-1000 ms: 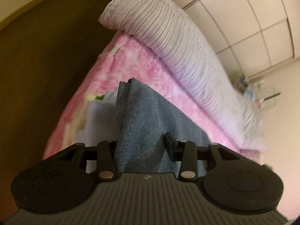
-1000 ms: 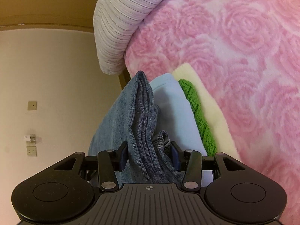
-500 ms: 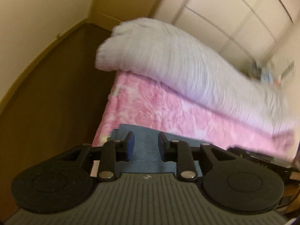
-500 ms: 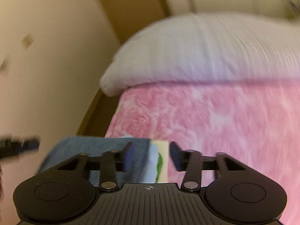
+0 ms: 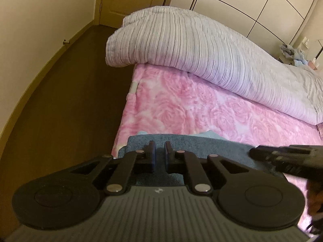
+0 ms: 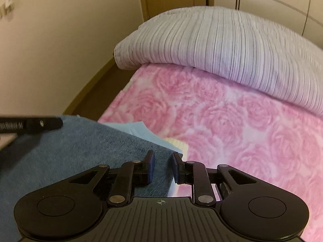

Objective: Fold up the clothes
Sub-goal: 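Lower the jeans onto the towel stack and open both grippers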

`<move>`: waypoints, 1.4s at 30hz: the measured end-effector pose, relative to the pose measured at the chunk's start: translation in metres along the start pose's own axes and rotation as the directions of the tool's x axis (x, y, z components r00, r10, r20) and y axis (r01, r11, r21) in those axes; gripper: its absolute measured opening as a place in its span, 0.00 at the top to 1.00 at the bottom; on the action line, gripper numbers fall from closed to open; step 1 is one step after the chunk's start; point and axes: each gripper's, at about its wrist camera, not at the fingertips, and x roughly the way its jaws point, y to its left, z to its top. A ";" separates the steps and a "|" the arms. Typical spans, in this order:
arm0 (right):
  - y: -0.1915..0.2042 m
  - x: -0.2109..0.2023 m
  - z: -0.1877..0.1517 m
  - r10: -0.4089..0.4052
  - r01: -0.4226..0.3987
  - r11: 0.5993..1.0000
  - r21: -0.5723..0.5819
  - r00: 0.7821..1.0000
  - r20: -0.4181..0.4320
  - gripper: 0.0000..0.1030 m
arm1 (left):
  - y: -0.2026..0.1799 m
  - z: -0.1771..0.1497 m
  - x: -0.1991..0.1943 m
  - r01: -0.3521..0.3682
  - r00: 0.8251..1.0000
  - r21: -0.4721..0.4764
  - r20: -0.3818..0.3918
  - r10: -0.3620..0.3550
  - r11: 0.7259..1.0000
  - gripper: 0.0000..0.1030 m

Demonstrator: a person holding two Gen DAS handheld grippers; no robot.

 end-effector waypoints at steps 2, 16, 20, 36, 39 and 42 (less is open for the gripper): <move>-0.007 -0.024 0.002 0.036 -0.037 0.997 0.071 0.999 0.015 0.79 | 0.000 -0.004 -0.020 -0.017 1.000 -0.016 0.010 0.017 1.000 0.92; 0.052 -0.078 -0.086 0.084 -0.092 0.992 -0.087 0.992 -0.097 0.79 | -0.011 -0.085 -0.085 -0.054 0.996 -0.130 -0.073 0.045 0.990 0.88; 0.055 -0.075 -0.076 0.082 -0.092 0.993 -0.078 0.989 -0.126 0.79 | -0.023 -0.074 -0.094 -0.113 0.991 -0.094 -0.078 0.105 0.989 0.88; 0.076 -0.115 -0.109 0.071 -0.085 0.993 -0.082 0.984 -0.161 0.77 | -0.080 -0.111 -0.139 -0.264 0.960 -0.015 -0.099 0.262 0.964 0.72; 0.076 -0.139 -0.115 0.094 -0.102 0.994 -0.046 0.983 -0.157 0.70 | -0.096 -0.116 -0.171 -0.285 0.957 0.004 -0.055 0.285 0.959 0.65; 0.076 -0.163 -0.124 0.097 -0.103 0.994 -0.031 0.982 -0.163 0.59 | -0.110 -0.121 -0.201 -0.280 0.960 -0.015 -0.031 0.279 0.960 0.61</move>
